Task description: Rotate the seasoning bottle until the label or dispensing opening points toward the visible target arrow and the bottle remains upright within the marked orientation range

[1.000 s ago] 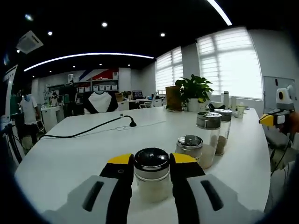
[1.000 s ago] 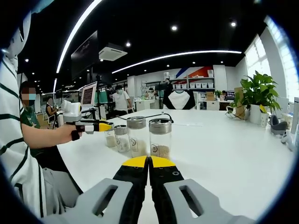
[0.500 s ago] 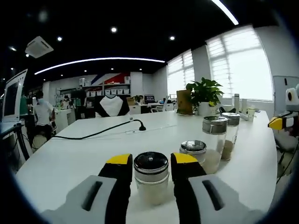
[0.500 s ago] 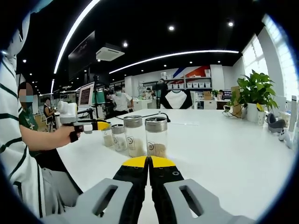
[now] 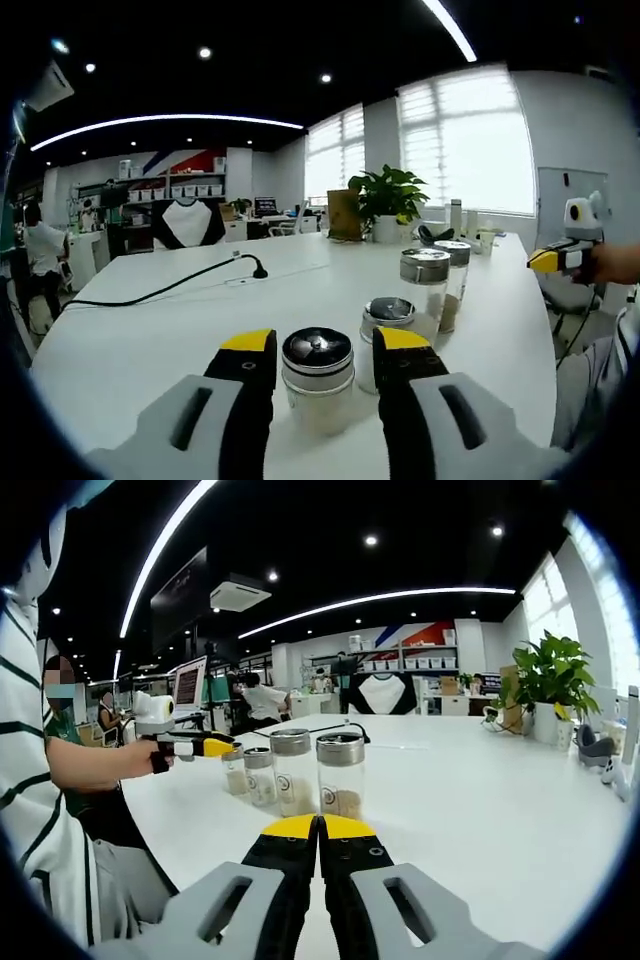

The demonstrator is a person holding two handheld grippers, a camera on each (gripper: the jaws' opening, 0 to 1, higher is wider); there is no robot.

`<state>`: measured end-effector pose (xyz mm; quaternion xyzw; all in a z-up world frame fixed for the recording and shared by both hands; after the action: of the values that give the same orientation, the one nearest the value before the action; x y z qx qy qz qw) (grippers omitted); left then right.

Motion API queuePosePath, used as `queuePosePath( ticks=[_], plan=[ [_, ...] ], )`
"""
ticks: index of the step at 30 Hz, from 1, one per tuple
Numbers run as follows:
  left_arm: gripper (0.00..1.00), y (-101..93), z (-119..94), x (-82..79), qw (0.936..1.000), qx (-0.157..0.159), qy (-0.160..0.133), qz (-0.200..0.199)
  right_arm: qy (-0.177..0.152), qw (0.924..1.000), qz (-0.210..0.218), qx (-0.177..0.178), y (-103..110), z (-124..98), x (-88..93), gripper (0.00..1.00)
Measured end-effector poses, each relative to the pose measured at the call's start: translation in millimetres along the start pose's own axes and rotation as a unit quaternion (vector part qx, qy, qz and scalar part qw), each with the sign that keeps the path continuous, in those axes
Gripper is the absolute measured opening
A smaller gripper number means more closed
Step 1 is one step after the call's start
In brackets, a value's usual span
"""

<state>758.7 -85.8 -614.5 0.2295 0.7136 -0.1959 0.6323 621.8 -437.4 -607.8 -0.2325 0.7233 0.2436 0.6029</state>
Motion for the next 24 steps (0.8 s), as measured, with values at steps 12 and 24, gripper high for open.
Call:
queuePosePath(
  ticks=[12,24],
  plan=[
    [0.39,4.8,8,4.3,0.9993,0.034,0.015,0.002,-0.003,0.9996,-0.009,-0.027,7,2,-3.6,0.0],
    [0.32,6.0,5,8.1,0.9994,0.027,0.021,-0.006,-0.002,0.9989,-0.007,-0.046,11,4,-2.6,0.0]
  ],
)
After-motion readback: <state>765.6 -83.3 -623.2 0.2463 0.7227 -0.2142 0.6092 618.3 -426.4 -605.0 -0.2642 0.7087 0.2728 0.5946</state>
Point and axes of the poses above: the point that each gripper's makers call its tool centre point, and the gripper's own axes: z roughly forward along the fingers, y roughly to its left, x roughly out of its underside, the point moved 9 cm from there along -z, roughly backward along the fingers, and after that the axes turned 8 degrees about -x, right-handed, at the moved point
